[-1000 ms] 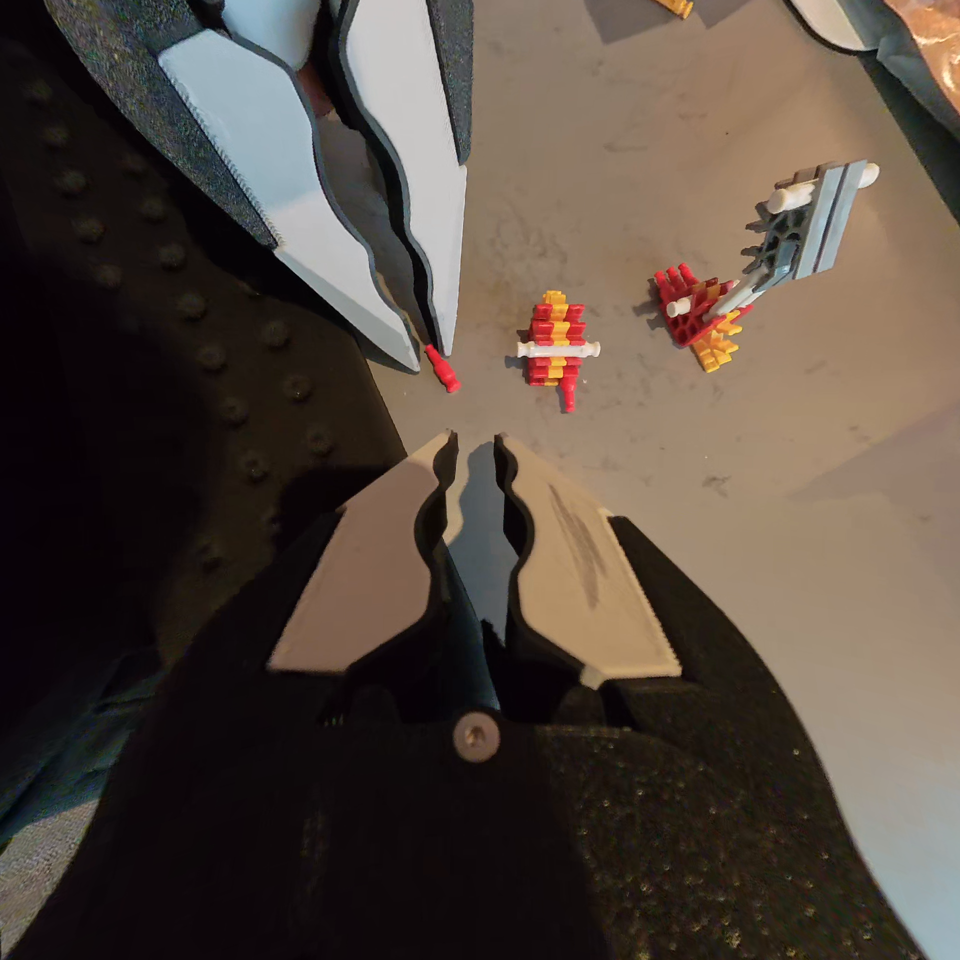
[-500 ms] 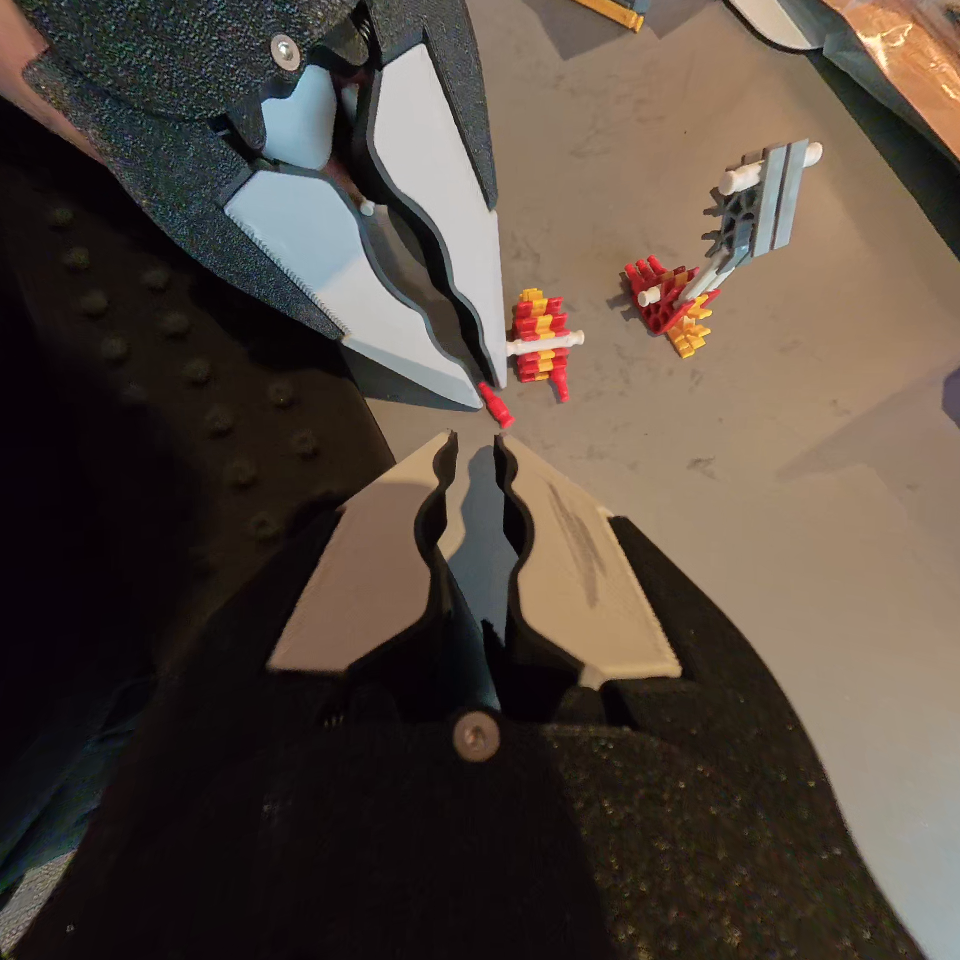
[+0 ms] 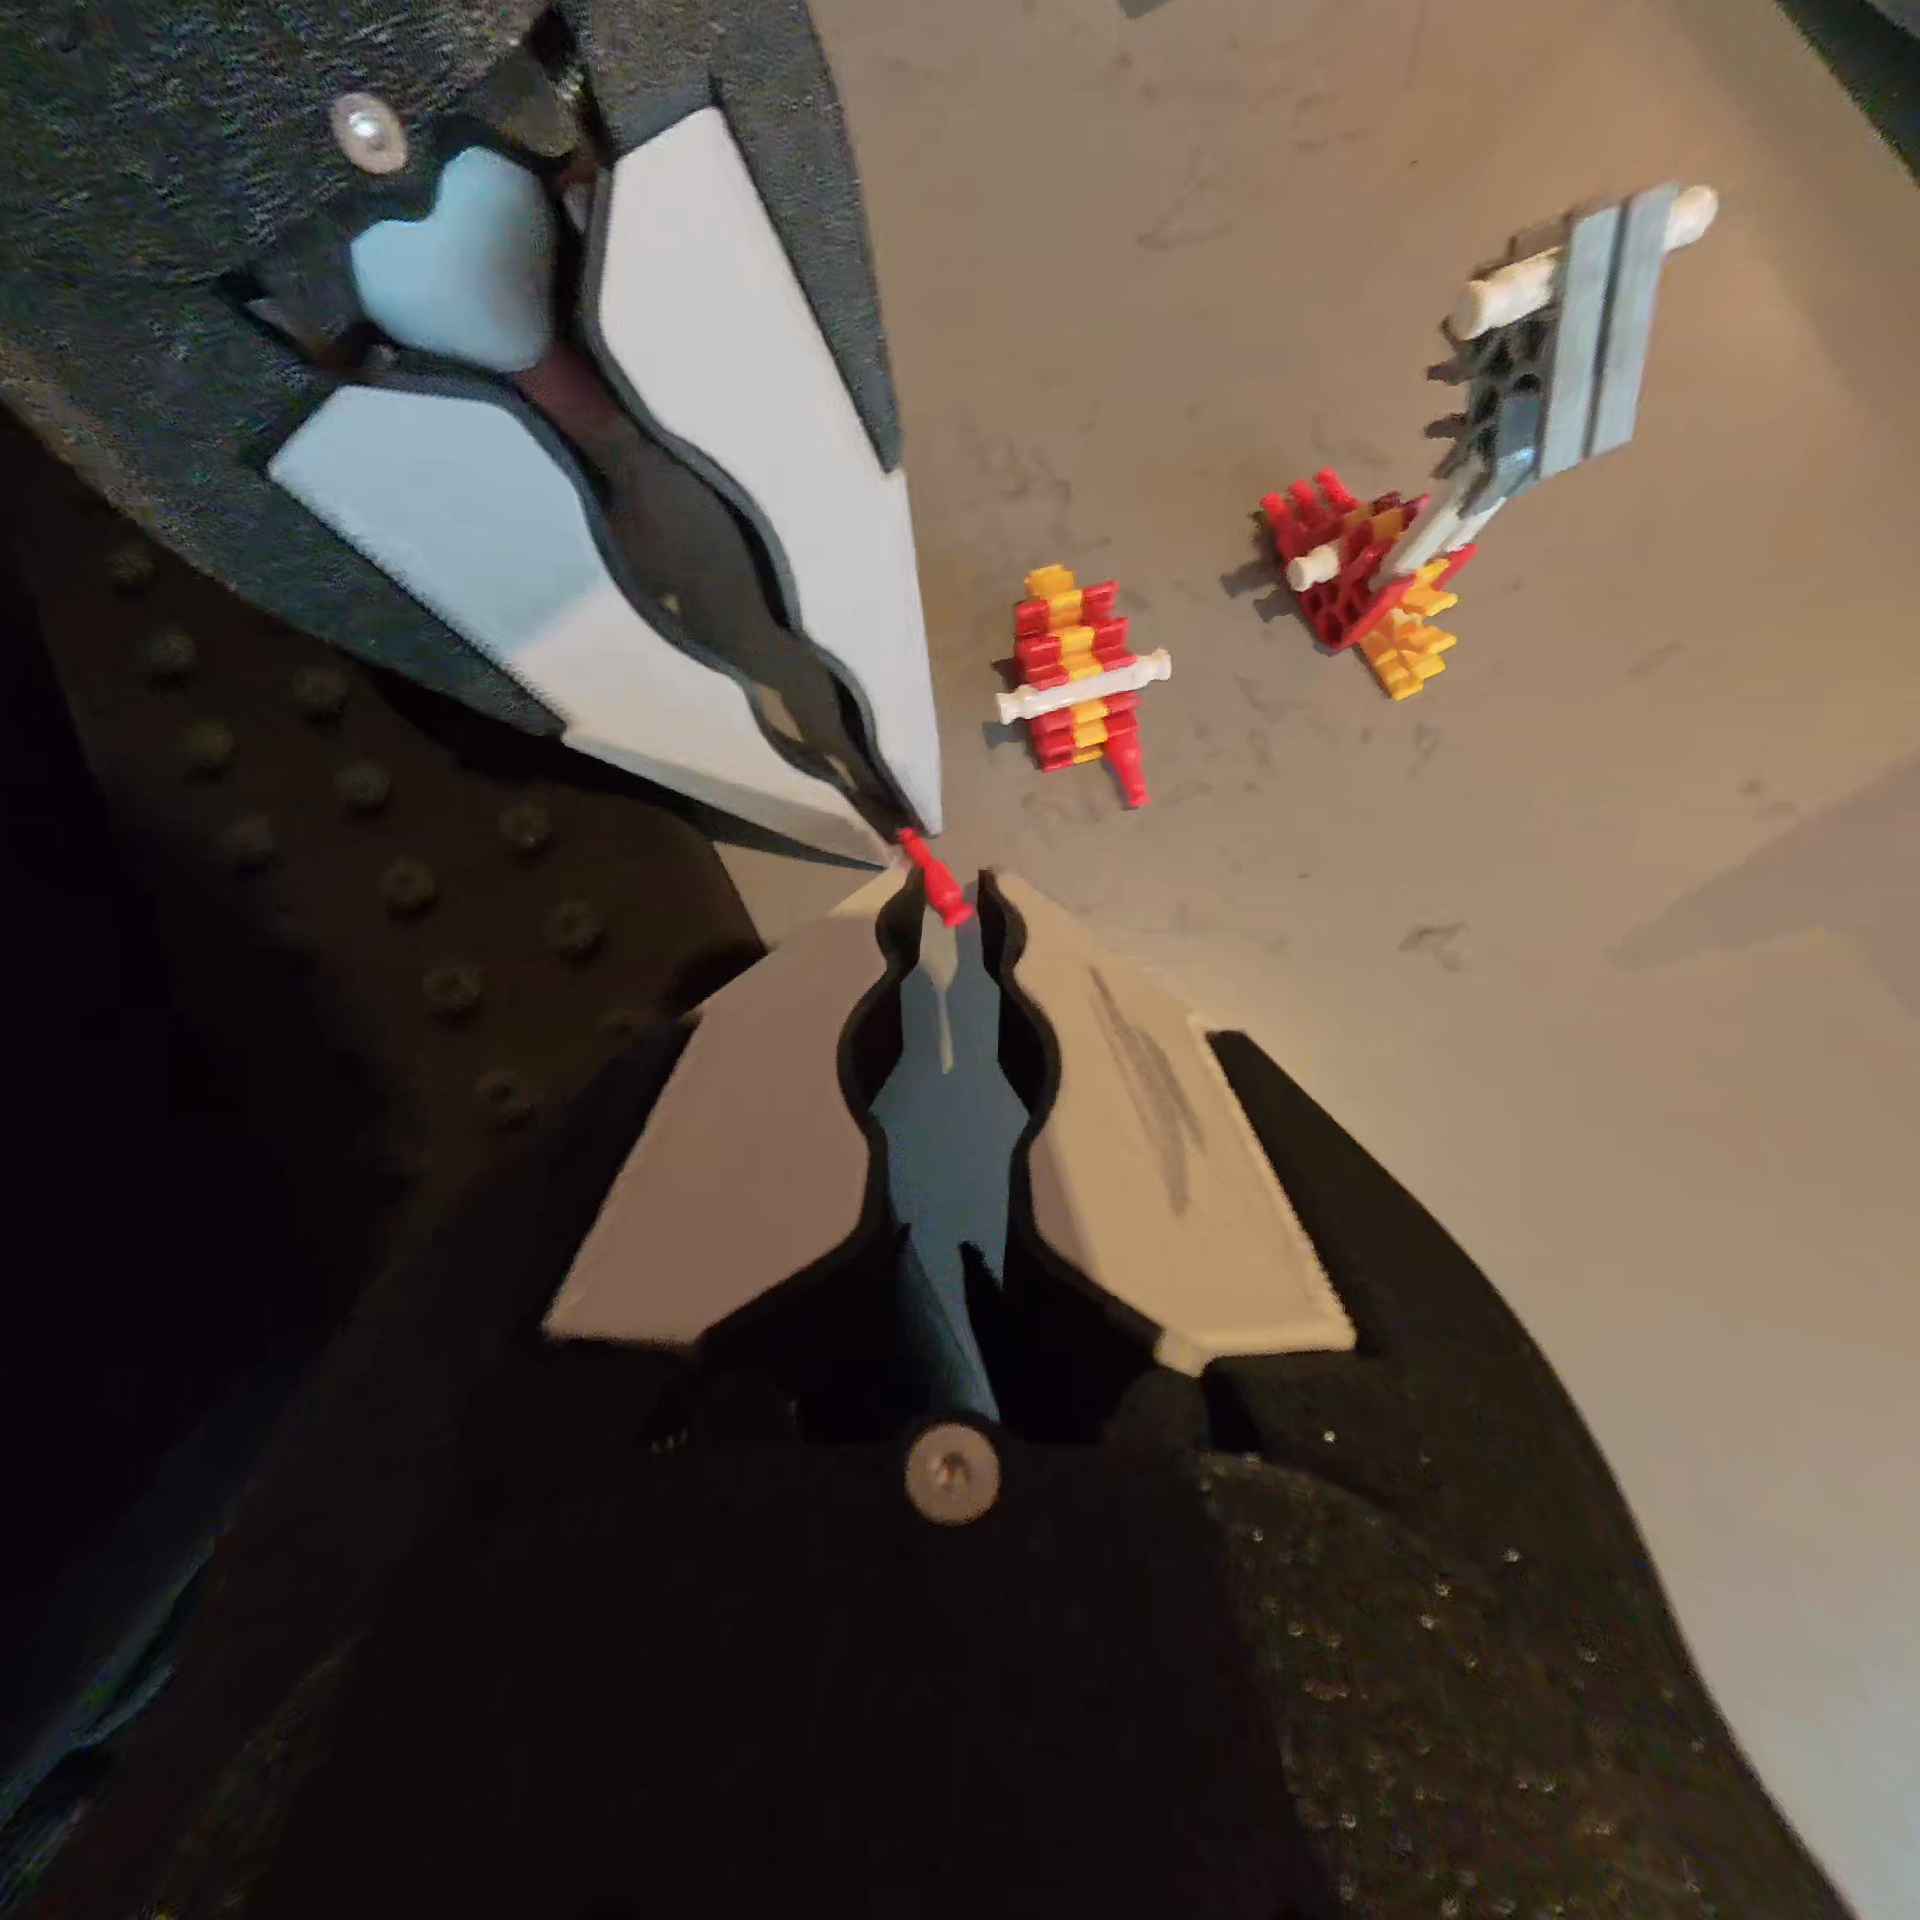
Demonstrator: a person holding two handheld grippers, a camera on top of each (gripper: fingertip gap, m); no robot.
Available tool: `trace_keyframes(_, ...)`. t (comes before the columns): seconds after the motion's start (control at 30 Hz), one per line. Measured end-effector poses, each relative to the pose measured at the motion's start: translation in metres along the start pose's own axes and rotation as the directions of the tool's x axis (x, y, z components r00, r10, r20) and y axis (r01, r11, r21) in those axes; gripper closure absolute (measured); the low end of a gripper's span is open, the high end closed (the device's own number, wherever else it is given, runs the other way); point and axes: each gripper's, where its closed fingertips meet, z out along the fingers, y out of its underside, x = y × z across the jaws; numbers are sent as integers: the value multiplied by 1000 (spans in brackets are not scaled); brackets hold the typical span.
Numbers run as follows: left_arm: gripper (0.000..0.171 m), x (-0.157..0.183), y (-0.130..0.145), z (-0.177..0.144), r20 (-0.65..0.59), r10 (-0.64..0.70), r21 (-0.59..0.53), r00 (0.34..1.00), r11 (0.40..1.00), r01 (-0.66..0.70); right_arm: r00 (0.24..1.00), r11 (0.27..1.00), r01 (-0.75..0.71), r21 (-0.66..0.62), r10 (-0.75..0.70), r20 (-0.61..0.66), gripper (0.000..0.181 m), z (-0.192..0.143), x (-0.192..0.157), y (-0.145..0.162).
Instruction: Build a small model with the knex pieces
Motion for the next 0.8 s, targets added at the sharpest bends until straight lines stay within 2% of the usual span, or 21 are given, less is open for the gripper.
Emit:
trace_keyframes(0.2,167,3,-3,2,-18,12,6,1000,1000,-12,998,999,26,-23,-27,-53,175,10,10,-1)
trace_keyframes(0.33,165,2,-3,2,-4,18,11,1000,1000,-18,996,1000,27,6,-27,-89,172,-7,19,2)
trace_keyframes(0.43,165,2,-4,3,-11,14,13,1000,1000,-14,998,998,61,0,-61,-16,172,-19,7,10)
trace_keyframes(0.5,165,2,-5,4,-9,16,15,1000,1000,-16,996,996,84,-21,-83,43,176,-15,-4,13)
trace_keyframes(0.7,164,-5,-12,10,63,84,-6,994,996,-83,993,991,118,-62,-116,34,181,-8,1,13)
trace_keyframes(0.8,168,-4,-17,14,58,103,-7,993,995,-103,993,994,101,-33,-99,58,181,-8,-5,9)
